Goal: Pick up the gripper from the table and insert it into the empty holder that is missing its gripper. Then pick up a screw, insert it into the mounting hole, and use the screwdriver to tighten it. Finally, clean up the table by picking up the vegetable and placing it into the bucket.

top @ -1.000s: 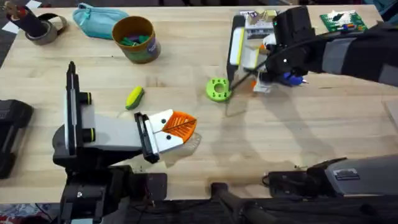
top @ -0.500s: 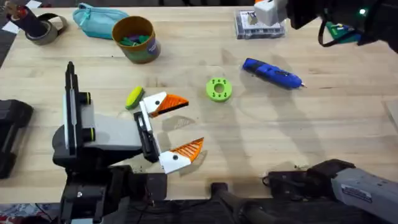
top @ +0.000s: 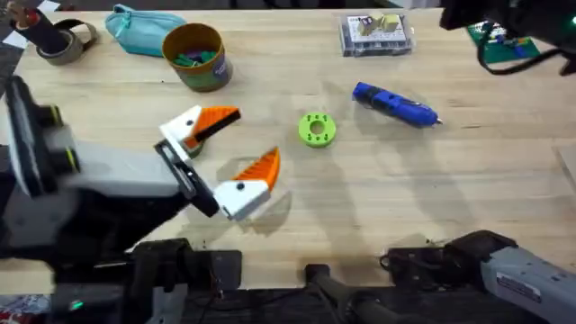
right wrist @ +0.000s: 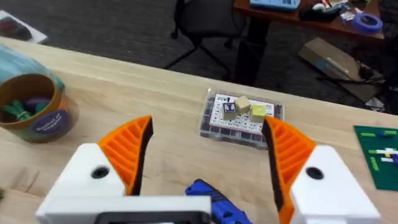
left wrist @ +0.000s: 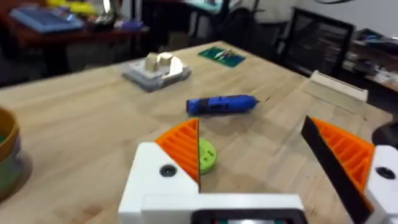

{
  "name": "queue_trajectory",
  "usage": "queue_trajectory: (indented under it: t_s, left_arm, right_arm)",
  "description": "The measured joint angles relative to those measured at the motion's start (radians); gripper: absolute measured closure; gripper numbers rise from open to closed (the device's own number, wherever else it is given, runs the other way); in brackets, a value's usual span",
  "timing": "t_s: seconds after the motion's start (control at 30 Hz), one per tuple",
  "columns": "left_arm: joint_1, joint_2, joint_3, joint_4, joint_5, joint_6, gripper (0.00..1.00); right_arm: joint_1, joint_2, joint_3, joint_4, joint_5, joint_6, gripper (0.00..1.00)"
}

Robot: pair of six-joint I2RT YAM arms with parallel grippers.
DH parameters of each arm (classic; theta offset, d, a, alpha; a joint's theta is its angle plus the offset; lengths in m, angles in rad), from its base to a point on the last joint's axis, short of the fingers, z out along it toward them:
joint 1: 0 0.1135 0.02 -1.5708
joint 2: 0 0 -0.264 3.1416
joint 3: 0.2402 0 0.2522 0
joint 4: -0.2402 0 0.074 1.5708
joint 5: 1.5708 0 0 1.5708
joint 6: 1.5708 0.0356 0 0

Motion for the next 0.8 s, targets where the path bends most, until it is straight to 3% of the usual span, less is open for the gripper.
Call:
queue_trajectory:
  t_s: [0.27, 0.5, 0.63, 0.8]
  left_arm:
    - [0.078, 0.3, 0.337, -0.371, -0.126, 0.167, 0.014]
    - [0.087, 0.562, 0.577, -0.639, -0.314, 0.299, 0.015]
    - [0.087, 0.69, 0.654, -0.724, -0.435, 0.325, 0.014]
    - [0.087, 0.826, 0.686, -0.749, -0.547, 0.338, 0.014]
  right_arm:
    - [0.0, -0.096, 0.0, -0.128, 0.0, 0.021, 0.006]
    - [0.0, -0.103, 0.0, -0.257, 0.0, 0.034, 0.006]
    - [0.0, -0.066, 0.0, -0.311, -0.001, 0.049, 0.006]
    - [0.0, -0.014, 0.0, -0.318, -0.001, 0.057, 0.006]
